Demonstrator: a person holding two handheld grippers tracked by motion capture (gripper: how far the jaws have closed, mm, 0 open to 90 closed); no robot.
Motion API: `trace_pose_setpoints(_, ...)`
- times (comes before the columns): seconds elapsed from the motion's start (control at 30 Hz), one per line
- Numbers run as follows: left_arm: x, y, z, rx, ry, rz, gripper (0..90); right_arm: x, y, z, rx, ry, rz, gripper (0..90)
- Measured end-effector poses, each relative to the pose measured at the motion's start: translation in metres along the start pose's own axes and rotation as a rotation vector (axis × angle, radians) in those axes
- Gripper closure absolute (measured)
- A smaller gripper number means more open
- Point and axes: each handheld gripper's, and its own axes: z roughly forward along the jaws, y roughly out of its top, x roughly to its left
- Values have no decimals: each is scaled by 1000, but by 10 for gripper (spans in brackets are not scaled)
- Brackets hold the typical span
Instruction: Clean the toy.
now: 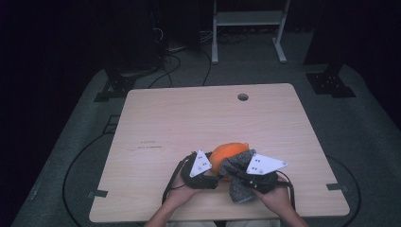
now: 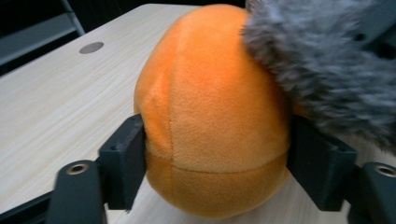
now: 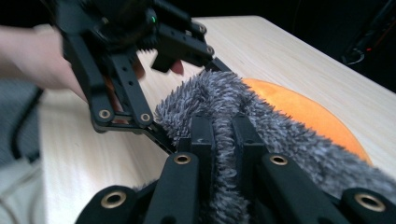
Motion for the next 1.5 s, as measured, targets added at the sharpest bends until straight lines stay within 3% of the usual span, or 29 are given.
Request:
trace_pose_setpoints(0.07,1,-1,0,6,7,0,306,-6,-1,-1,-5,-7,14,811)
trace_pose_setpoints(0.1,4,-3,0,13,5,-12,310,-22,-4,-6,-24,-39,85,810)
trace_pose_setpoints(0.2,6,-3,0,17,0,-23,305,-35,-11,-10,-20,-72,138,810)
trace_pose_setpoints(0.27,7,-2,0,22,-6,-30,231,-36,-14,-10,-18,-61,166,810)
trace_pose_setpoints(0.3,8,0,1,12,-19,-68,185,-34,-14,-9,-13,-65,155,810)
trace_pose_setpoints(0.33,8,0,1,7,-19,-73,173,-31,-12,-8,-14,-73,142,810)
trace_pose_setpoints(0.43,5,1,-1,5,-12,-40,218,-22,-6,-7,-29,-11,122,808)
trace_pose_setpoints(0.5,3,-1,-2,13,2,-7,294,-16,-4,-4,-6,-15,71,809)
trace_pose_setpoints(0.57,4,-1,-3,19,-2,-4,320,-20,-4,-6,-11,-23,79,809)
trace_pose_setpoints(0.67,4,-1,-3,19,-2,5,320,-36,-9,-10,-22,-32,151,809)
trace_pose_setpoints(0.73,6,1,-2,17,-20,-37,231,-37,-14,-10,-23,-27,187,810)
trace_pose_setpoints(0.83,7,4,-2,-10,-30,-73,125,-31,-13,-6,-19,-20,172,810)
trace_pose_setpoints(0.87,7,4,-3,-27,-29,-87,125,-26,-11,-3,-23,22,170,810)
trace_pose_setpoints(0.9,7,4,-3,-5,-18,-58,169,-25,-11,-2,-21,22,161,809)
trace_pose_setpoints(1.0,7,1,-5,-7,-20,-40,257,-25,-11,-2,-13,20,142,810)
trace_pose_setpoints(1.03,8,-1,-6,-4,-22,-36,257,-28,-12,-4,-10,19,152,810)
trace_pose_setpoints(1.1,9,-2,-6,1,-24,-37,280,-42,-17,-10,22,-63,182,810)
trace_pose_setpoints(1.2,9,-2,-6,1,-29,-37,279,-52,-21,-12,25,-52,238,810)
trace_pose_setpoints(1.27,10,0,-6,0,-36,-50,268,-51,-21,-12,27,-54,236,810)
trace_pose_setpoints(1.37,12,4,-6,-10,-49,-126,128,-42,-18,-9,20,-42,221,810)
trace_pose_setpoints(1.4,13,4,-5,-9,-47,-132,128,-42,-18,-9,20,-42,221,810)
trace_pose_setpoints(1.47,14,3,-5,-5,-49,-132,120,-30,-12,-6,2,30,185,810)
trace_pose_setpoints(1.5,14,1,-7,8,-45,-96,168,-25,-10,-4,11,26,156,810)
